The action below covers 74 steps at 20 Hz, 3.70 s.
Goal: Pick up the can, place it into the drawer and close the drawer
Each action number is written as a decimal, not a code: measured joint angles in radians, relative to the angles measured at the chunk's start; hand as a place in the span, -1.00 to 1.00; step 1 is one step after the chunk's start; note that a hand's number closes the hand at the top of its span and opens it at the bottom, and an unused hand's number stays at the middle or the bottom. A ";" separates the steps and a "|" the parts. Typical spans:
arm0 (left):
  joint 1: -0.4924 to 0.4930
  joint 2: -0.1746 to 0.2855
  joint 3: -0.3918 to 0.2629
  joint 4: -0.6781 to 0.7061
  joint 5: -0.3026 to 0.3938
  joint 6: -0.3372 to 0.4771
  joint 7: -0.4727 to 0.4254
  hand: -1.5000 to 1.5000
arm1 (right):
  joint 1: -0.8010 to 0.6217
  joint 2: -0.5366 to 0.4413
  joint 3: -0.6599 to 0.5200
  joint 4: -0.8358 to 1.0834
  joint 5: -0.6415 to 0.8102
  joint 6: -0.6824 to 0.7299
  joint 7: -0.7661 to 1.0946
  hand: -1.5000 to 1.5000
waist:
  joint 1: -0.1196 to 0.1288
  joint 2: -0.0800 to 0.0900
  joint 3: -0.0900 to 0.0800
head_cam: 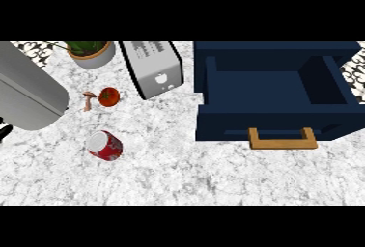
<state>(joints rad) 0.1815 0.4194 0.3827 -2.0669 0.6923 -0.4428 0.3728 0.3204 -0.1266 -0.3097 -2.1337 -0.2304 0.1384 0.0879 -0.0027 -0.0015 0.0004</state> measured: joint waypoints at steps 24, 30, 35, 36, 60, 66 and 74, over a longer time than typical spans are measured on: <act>-0.183 -0.160 -0.151 0.225 -0.101 0.107 0.087 -1.00 | 0.106 0.027 -0.200 -0.024 -0.139 0.207 -0.019 -1.00 | -0.004 0.001 0.000; -0.190 -0.197 -0.173 0.344 -0.218 0.070 -0.027 -1.00 | 0.108 0.033 -0.241 -0.019 -0.158 0.253 -0.011 -1.00 | -0.004 0.001 -0.001; -0.188 -0.232 -0.189 0.432 -0.316 0.069 -0.120 -1.00 | 0.106 0.022 -0.296 -0.002 -0.196 0.289 -0.003 -1.00 | -0.004 0.001 0.000; -0.191 -0.236 -0.192 0.449 -0.331 0.070 -0.136 -1.00 | 0.117 0.043 -0.285 -0.011 -0.178 0.293 -0.013 -1.00 | -0.004 0.001 -0.001; -0.369 -0.161 -0.118 1.219 -0.563 -0.011 -0.686 -1.00 | 0.115 0.067 -0.420 -0.040 -0.276 0.403 0.064 -1.00 | -0.008 0.002 -0.001; -0.439 -0.167 -0.123 1.412 -0.603 -0.010 -0.794 -1.00 | 0.091 0.055 -0.440 -0.064 -0.316 0.391 0.127 -1.00 | -0.009 0.003 -0.001; -0.526 -0.176 -0.121 1.595 -0.620 -0.021 -0.887 -1.00 | 0.100 0.095 -0.423 -0.099 -0.297 0.391 0.134 -1.00 | -0.011 0.003 -0.001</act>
<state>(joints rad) -0.3442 0.2434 0.2621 -0.4722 0.0720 -0.4642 -0.5139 0.4203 -0.0315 -0.7332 -2.2332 -0.5276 0.5294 0.2215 -0.0134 0.0018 -0.0010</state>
